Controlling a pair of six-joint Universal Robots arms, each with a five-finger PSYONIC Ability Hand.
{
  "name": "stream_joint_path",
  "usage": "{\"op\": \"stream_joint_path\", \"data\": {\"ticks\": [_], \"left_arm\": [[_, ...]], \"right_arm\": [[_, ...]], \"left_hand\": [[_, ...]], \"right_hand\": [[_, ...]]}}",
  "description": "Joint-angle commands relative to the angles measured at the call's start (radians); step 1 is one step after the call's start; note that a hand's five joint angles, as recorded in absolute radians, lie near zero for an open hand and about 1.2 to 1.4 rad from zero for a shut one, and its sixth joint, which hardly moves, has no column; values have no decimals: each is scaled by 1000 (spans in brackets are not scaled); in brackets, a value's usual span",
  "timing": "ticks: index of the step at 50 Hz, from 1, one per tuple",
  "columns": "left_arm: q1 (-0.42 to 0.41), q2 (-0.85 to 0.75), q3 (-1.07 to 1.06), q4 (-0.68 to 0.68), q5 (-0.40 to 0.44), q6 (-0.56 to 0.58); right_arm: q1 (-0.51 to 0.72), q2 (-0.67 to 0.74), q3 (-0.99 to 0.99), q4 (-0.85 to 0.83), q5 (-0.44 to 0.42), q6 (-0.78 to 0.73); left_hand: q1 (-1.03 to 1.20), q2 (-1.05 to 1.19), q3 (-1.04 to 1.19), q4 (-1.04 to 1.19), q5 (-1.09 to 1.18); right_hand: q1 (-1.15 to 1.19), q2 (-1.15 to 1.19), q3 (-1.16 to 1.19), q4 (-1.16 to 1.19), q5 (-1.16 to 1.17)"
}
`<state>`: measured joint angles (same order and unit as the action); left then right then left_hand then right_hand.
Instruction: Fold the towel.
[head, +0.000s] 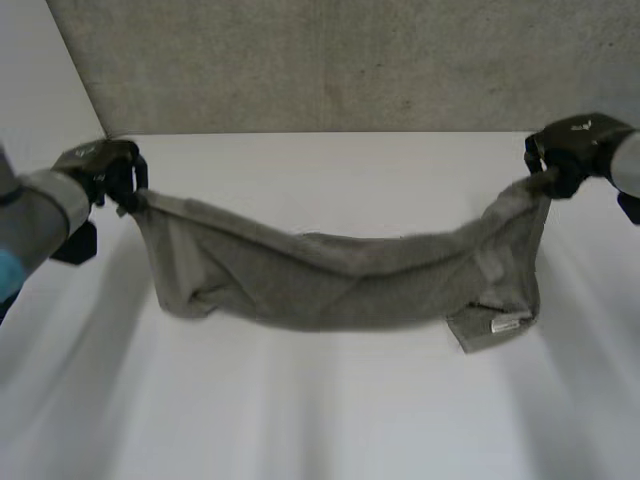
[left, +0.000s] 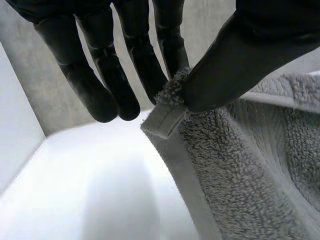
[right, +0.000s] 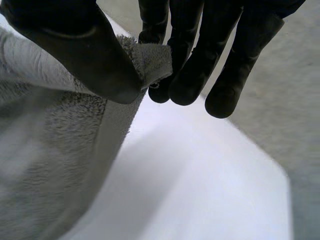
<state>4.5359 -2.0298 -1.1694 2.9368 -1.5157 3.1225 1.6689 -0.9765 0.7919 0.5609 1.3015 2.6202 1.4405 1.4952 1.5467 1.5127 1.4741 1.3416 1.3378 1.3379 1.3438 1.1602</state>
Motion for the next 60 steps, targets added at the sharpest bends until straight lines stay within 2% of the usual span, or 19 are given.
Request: {"op": "stream_joint_path", "data": {"ticks": [1,3,4,6,8,14,19,24,25,27,28,29,30,32,33,35,40,49,60], "left_arm": [[-34,-61,432,-91,-31,-33],[-37,-52,513,-84,-29,-68],[-37,-37,584,-70,-29,-112],[-35,-18,633,-51,-29,-162],[-34,11,663,-10,-29,-234],[-20,17,629,2,-31,-278],[-3,20,471,1,-26,-277],[29,69,147,57,-15,-274],[29,69,146,58,-15,-274],[35,83,47,91,-12,-274],[40,97,-55,137,-3,-272],[40,111,-161,189,15,-268],[40,111,-162,189,16,-268],[41,144,-351,286,67,-248],[41,145,-352,286,68,-248],[43,187,-511,340,115,-214],[46,281,-679,361,161,-153],[104,418,-831,369,167,-114],[204,456,-906,372,169,-93]], "right_arm": [[101,47,-313,-159,108,159],[104,-25,-298,-338,108,326],[104,-25,-298,-339,108,327],[97,-175,-205,-462,104,443],[86,-229,-144,-489,95,467],[57,-266,56,-500,9,455],[48,-274,188,-501,-30,437],[45,-269,332,-507,-71,408],[45,-269,333,-507,-71,408],[34,-268,461,-526,-144,380],[34,-268,461,-526,-145,380],[19,-266,537,-538,-189,364],[2,-268,609,-553,-230,341],[-14,-266,674,-562,-258,313],[-27,-266,729,-566,-281,285],[-46,-268,778,-567,-301,256],[-101,-324,889,-566,-318,206],[-257,-474,1009,-559,-323,210],[-345,-495,1021,-510,-324,196]], "left_hand": [[-44,-99,-150,-116,-252],[-44,-99,-150,-116,-252],[-44,-99,-150,-116,-252],[-44,-99,-150,-116,-252],[-44,-99,-150,-116,-252],[-44,-99,-150,-116,-252],[-44,-99,-150,-116,-252],[-44,-99,-150,-116,-252],[-44,-99,-150,-116,-252],[-44,-99,-150,-116,-252],[-44,-99,-150,-116,-252],[-44,-99,-150,-116,-252],[-44,-99,-150,-116,-252],[-44,-99,-150,-116,-252],[-44,-99,-150,-116,-252],[-44,-99,-150,-116,-252],[-44,-99,-150,-116,-252],[-44,-99,-150,-116,-252],[-44,-99,-150,-116,-252]], "right_hand": [[55,58,58,52,62],[55,58,58,52,62],[55,58,58,52,62],[55,58,58,52,62],[55,58,58,52,62],[55,58,58,52,62],[55,58,58,52,62],[55,58,58,52,62],[55,58,58,52,62],[55,58,58,52,62],[55,58,58,52,62],[55,58,58,52,62],[55,58,58,52,62],[55,58,58,52,62],[55,58,58,52,62],[55,58,58,52,62],[55,58,58,52,62],[55,58,58,52,62],[55,58,58,52,62]]}}
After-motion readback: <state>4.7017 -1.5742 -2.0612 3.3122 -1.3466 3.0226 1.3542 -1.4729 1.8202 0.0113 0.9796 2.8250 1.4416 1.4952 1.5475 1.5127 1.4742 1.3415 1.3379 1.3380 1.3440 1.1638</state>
